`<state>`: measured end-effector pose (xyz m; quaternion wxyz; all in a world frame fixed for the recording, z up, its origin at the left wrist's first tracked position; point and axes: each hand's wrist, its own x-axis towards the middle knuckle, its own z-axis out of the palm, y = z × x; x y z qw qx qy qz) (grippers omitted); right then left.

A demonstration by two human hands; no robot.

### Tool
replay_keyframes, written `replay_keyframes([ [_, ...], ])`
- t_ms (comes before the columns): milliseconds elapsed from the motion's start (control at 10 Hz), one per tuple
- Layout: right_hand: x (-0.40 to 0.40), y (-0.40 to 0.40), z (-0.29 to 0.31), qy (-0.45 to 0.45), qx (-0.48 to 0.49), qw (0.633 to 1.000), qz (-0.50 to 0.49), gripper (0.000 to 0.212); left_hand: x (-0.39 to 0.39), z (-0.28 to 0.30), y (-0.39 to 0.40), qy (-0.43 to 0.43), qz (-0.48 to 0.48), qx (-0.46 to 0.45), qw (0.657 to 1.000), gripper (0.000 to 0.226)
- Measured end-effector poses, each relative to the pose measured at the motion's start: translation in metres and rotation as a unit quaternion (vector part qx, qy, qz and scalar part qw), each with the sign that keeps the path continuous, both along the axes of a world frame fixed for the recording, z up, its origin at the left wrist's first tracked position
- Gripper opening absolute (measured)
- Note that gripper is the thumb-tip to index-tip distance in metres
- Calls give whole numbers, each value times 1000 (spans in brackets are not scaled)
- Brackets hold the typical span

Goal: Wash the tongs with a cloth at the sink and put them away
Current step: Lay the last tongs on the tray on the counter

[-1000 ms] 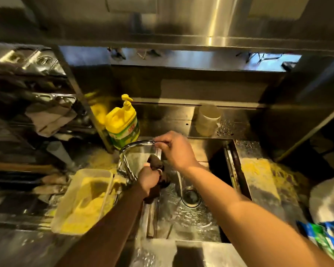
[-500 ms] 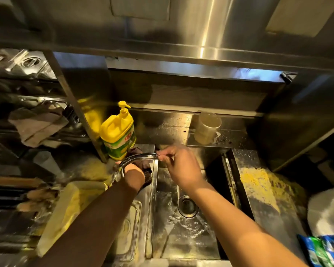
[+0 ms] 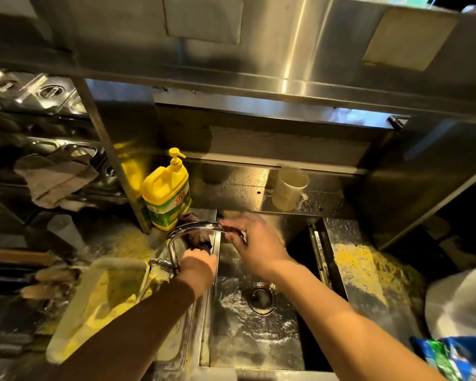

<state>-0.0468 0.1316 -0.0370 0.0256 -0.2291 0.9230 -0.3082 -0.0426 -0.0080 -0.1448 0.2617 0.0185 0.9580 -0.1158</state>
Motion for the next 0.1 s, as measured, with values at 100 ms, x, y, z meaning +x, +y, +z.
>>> replay_keyframes([
  [100, 14, 29, 19, -42, 2, 998, 38, 40, 35, 23, 9, -32, -17, 167, 985, 39],
])
